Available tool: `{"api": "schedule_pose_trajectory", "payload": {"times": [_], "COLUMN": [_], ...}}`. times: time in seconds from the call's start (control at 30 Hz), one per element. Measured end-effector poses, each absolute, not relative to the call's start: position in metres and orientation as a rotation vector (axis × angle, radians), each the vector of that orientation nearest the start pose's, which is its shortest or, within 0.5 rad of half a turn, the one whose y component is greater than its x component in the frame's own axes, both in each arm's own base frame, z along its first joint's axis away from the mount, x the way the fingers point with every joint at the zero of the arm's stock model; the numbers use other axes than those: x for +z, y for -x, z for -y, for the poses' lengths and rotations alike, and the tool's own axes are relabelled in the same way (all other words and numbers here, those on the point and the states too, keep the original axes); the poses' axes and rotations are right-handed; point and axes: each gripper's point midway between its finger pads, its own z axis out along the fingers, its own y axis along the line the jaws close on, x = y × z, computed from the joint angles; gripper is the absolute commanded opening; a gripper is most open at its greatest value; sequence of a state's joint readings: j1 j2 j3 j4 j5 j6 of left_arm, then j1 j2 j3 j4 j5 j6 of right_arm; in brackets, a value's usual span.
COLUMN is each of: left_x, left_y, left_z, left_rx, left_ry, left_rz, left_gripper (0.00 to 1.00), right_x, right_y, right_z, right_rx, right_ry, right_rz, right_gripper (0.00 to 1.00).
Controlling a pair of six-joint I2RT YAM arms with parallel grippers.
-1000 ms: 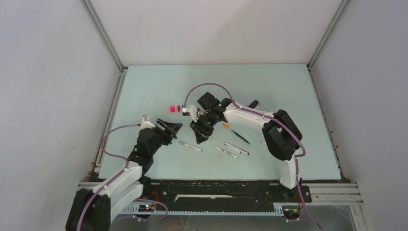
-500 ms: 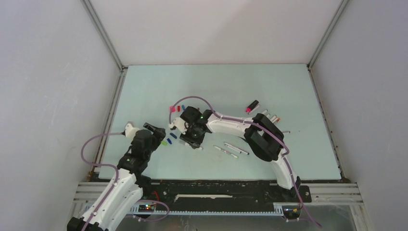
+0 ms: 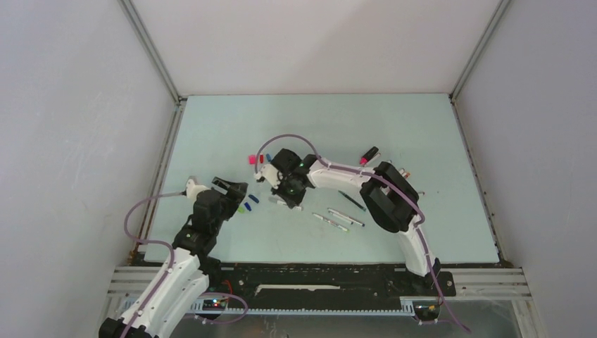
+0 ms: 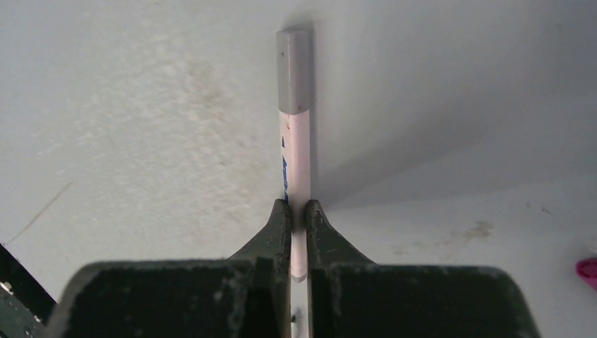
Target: Open the pen caps
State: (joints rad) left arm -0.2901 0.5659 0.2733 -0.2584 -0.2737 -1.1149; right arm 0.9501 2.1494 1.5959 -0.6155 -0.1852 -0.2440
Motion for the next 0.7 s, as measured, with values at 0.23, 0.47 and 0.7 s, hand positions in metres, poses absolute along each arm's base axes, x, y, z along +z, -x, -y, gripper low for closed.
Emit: {"api": "schedule_pose_trajectory", "payload": {"times": [0.23,0.47,0.7], "left_x": [0.102,0.111,0.11], "left_y": [-0.264,-0.277,-0.285], "left_z": [0.105,0.135,0.154], "left_rx": [-0.834,-1.014,-1.125], "left_ry": [0.874,0.795,0.78], "left_rz": [-1.876,-1.877,-1.882], "left_gripper": [0.84,0.85,0.84], "right_x": [0.017,0.06,0.091], "right_y": [-0.272,-0.267,-0.251], "right_z": [-0.355,-0.354,-0.369], "right_rx": [0.64,0.944,1.165], "right_ry": [1.474,1.366,1.358], "right_rz": [-2.393,-2.351,-2.268], "right_gripper": [0.0,0.0,0.0]}}
